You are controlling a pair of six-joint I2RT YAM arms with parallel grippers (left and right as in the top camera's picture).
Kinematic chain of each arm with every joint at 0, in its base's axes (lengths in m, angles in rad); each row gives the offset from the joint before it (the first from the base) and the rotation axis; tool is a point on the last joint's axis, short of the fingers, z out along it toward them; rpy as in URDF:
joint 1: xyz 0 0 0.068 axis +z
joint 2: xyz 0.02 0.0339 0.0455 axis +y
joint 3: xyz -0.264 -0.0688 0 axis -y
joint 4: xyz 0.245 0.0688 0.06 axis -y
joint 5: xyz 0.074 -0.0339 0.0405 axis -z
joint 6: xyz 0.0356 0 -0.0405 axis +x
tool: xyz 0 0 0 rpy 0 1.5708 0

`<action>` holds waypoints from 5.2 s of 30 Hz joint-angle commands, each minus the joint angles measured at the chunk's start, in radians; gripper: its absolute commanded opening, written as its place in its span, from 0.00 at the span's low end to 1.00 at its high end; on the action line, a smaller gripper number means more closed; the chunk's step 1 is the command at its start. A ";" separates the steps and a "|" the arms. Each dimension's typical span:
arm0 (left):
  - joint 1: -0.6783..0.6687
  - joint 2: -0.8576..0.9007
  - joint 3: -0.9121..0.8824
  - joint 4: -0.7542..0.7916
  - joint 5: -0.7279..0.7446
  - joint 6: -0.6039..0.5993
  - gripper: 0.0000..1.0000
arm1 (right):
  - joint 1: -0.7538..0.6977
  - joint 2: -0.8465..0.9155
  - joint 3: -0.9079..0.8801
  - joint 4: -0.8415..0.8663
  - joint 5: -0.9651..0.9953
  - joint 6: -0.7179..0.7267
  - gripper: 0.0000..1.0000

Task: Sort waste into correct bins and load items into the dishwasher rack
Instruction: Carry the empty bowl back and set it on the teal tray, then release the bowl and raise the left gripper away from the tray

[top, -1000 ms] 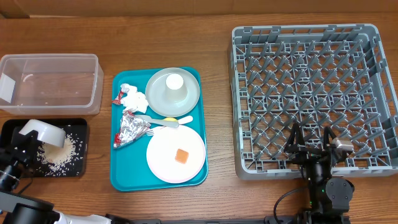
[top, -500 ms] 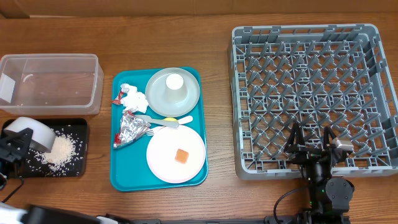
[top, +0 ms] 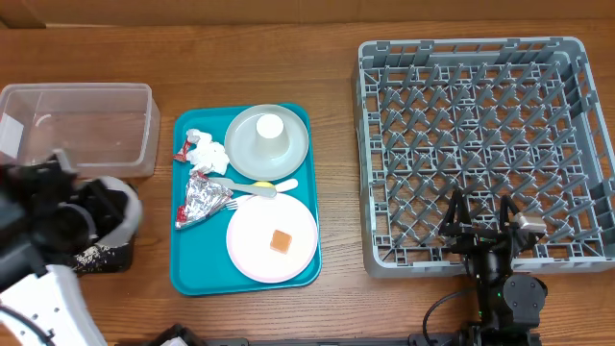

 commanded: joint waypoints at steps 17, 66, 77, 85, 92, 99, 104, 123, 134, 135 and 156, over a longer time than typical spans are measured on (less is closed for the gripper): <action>-0.501 0.146 -0.163 0.011 -0.198 -0.207 0.04 | -0.006 -0.003 -0.010 0.006 0.010 0.007 1.00; -0.704 0.386 -0.057 -0.048 -0.430 -0.395 0.29 | -0.006 -0.003 -0.010 0.006 0.010 0.007 1.00; -0.494 0.308 0.159 -0.131 -0.488 -0.396 1.00 | -0.006 -0.003 -0.010 0.006 0.010 0.007 1.00; -0.372 0.304 0.159 -0.147 -0.460 -0.396 1.00 | -0.006 -0.003 -0.010 0.006 0.010 0.007 1.00; -0.373 0.304 0.159 -0.163 -0.401 -0.394 1.00 | -0.006 -0.003 -0.010 0.006 0.010 0.007 1.00; -0.427 0.304 0.158 -0.167 -0.117 -0.141 0.98 | -0.006 -0.003 -0.010 0.006 0.010 0.007 1.00; -0.532 0.304 0.156 -0.157 -0.269 -0.184 1.00 | -0.006 -0.003 -0.010 0.006 0.010 0.007 1.00; -0.574 0.304 0.115 -0.224 -0.333 -0.239 0.92 | -0.006 -0.003 -0.010 0.006 0.010 0.007 1.00; -0.574 0.303 0.150 -0.171 -0.357 -0.239 1.00 | -0.006 -0.003 -0.010 0.014 0.014 0.004 1.00; -0.574 0.303 0.150 -0.167 -0.395 -0.239 1.00 | -0.005 -0.003 -0.010 0.028 -0.014 0.018 1.00; -0.232 0.304 0.373 -0.077 -0.402 -0.345 1.00 | -0.006 0.000 0.076 0.621 -0.499 0.550 1.00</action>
